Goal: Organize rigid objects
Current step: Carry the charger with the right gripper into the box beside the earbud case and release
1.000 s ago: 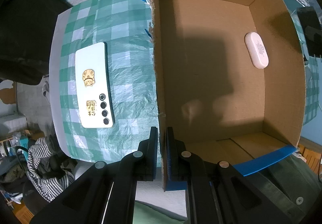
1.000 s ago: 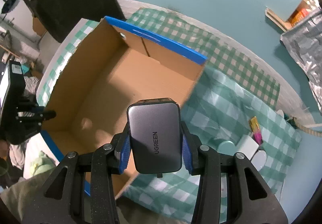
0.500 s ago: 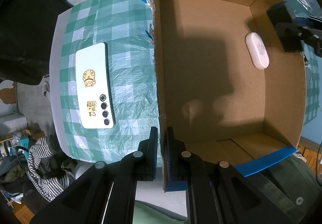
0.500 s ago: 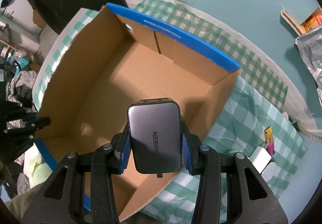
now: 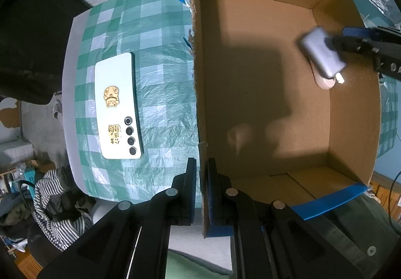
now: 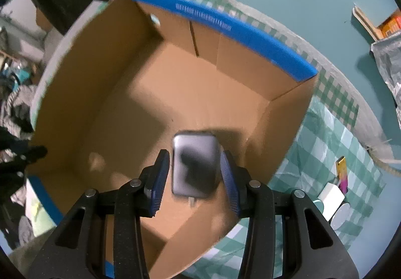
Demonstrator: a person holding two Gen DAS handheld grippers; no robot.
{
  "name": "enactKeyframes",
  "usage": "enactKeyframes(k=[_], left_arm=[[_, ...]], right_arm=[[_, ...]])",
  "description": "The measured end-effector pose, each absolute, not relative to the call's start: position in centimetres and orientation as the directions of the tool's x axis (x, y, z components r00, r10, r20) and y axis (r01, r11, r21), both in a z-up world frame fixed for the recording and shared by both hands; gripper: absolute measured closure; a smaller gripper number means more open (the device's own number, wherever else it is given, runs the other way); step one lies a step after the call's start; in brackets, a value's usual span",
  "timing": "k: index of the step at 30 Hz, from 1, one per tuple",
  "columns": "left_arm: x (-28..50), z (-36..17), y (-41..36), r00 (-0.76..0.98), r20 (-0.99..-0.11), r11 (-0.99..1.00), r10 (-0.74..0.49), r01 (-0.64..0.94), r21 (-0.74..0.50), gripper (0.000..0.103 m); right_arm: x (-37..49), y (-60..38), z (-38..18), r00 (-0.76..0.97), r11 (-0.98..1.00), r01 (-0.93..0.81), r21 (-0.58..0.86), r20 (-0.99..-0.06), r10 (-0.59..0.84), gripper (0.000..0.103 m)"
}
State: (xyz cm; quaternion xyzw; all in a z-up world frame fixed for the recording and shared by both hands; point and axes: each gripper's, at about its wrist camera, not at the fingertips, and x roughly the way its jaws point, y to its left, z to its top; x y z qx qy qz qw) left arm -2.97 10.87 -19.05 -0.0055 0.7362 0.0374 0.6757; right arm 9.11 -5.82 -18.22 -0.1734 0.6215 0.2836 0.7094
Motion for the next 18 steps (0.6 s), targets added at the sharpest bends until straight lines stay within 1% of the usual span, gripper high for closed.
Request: enactKeyframes(k=[7,11,18], left_arm=[[-3.0,-19.0,10.9,-0.087,-0.995,0.997,0.04,-0.058,0.045,0.095],[-2.9,-18.9,11.0,-0.085,-0.996,0.997,0.039,-0.057,0.044,0.095],[-2.8,-18.7,11.0,-0.077,-0.996,0.998,0.037,-0.055,0.041,0.095]], right_arm=[[9.3,-7.1,-16.1,0.086,0.799,-0.588,0.124,-0.973,0.214,0.06],[8.6,-8.3,-14.7,0.098,0.802,-0.583,0.132,-0.968,0.231,0.056],[7.9,-11.9,-13.3,0.127,0.841,-0.523,0.137,-0.963,0.237,0.056]])
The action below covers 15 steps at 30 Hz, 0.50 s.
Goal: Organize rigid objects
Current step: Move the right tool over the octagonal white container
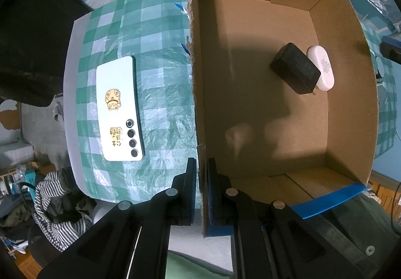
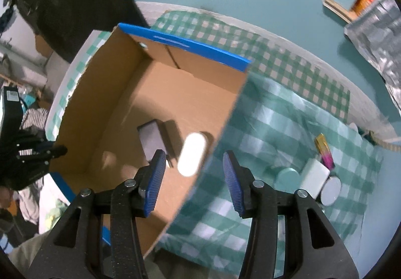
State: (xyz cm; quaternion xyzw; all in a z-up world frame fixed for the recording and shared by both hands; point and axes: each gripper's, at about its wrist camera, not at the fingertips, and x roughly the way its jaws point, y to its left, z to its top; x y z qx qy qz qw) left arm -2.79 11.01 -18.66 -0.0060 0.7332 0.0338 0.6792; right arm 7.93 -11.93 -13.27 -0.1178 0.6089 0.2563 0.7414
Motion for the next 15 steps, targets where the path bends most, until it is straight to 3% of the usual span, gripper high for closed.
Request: enactKeyframes(k=[15], left_arm=[[-2.9,-18.4,11.0,-0.062,-0.997,0.998,0.035,-0.045,0.038,0.1]], right_arm=[[6.1,-22.7,-14.3,0.129,0.948,-0.273,0.164,-0.97,0.205,0.056]])
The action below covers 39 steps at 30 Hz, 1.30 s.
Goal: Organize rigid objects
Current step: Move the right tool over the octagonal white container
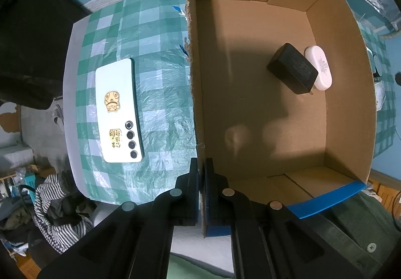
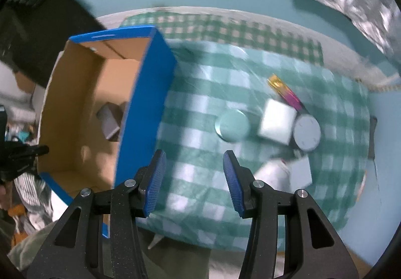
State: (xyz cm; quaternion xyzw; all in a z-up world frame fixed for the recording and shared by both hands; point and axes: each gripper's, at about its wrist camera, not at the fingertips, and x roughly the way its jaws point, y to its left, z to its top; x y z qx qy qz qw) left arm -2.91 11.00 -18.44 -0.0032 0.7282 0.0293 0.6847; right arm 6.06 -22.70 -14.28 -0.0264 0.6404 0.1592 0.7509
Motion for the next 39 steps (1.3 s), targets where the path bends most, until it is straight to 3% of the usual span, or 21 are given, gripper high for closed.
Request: enactKeyframes(k=[3,6,12,22,28,39], left_arm=[[-2.9,-18.4,10.9,-0.063,-0.997,0.998,0.037,-0.044,0.04,0.1],[-2.9,-18.5,11.0,-0.064,-0.997,0.998,0.038,-0.043,0.041,0.1],[-3.0,-18.5,10.9,-0.065,-0.997,0.998,0.041,-0.04,0.043,0.1],[-3.0,-18.4,10.7,-0.067,-0.997,0.998,0.043,-0.039,0.046,0.1],[-3.0,-18.4,10.7,-0.067,-0.997,0.998,0.044,-0.039,0.046,0.099],[-3.0,-18.4,10.8,-0.068,-0.997,0.998,0.042,-0.041,0.045,0.099]], right_arm=[[5.6,-25.1,-14.6,0.129,0.964,-0.207,0.164,-0.973,0.193,0.055],[5.2,-27.7,-15.3,0.13,0.979,-0.138,0.15,-0.977,0.168,0.042],[4.8,-31.7,-17.9,0.081,0.993,-0.071,0.097,-0.991,0.102,0.042],[5.0,-32.8,-22.3,0.015,0.993,-0.109,0.048,-0.999,0.05,0.041],[5.8,-33.2,-23.3,-0.001,0.997,-0.041,0.072,-0.997,0.072,0.04],[7.9,-31.6,-25.2,-0.028,0.999,0.006,-0.032,-0.999,-0.032,0.034]])
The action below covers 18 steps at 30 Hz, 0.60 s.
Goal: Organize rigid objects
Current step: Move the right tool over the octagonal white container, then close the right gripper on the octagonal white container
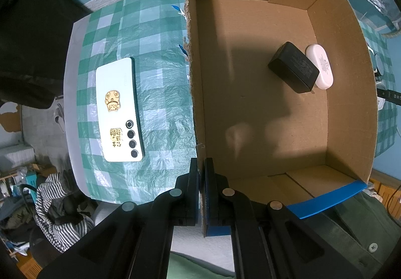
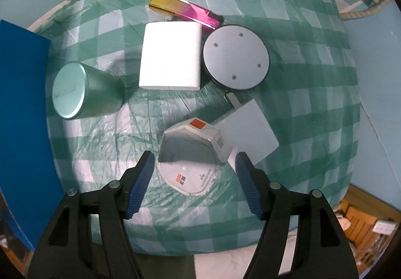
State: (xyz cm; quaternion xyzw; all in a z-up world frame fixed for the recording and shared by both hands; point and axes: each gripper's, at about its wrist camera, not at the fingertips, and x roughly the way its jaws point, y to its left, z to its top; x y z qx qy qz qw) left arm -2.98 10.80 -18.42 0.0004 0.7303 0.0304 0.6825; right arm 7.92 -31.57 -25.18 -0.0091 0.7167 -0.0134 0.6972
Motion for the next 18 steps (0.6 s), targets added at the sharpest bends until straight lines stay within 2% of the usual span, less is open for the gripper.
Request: enactKeyframes(k=[3,5,8,9,14,18], left_arm=[[-3.0,-18.4,10.8,-0.069,-0.997,0.998,0.042,-0.04,0.045,0.099],[-3.0,-18.4,10.8,-0.069,-0.997,0.998,0.041,-0.042,0.044,0.099],[-3.0,-18.5,10.8,-0.071,-0.997,0.998,0.04,-0.043,0.043,0.099],[-3.0,-18.5,10.8,-0.071,-0.997,0.998,0.04,-0.042,0.043,0.099],[-3.0,-18.5,10.7,-0.073,-0.997,0.998,0.039,-0.044,0.042,0.099],[-3.0,-18.6,10.7,-0.074,-0.996,0.998,0.039,-0.044,0.043,0.099]], right_arm=[[8.3,-30.7,-25.4,-0.032,0.998,0.006,-0.057,-0.998,-0.057,0.034],[8.6,-29.3,-25.7,-0.025,0.997,0.001,-0.076,-0.997,-0.076,0.043],[9.0,-28.0,-25.8,-0.027,0.998,-0.031,-0.052,-0.998,-0.053,0.047],[8.9,-27.6,-25.7,-0.028,0.998,-0.039,-0.042,-0.999,-0.043,0.056],[9.2,-26.0,-25.4,-0.031,0.994,-0.104,0.016,-0.999,0.013,0.058],[9.8,-25.7,-25.9,-0.045,0.997,-0.068,0.028,-0.999,0.025,0.053]])
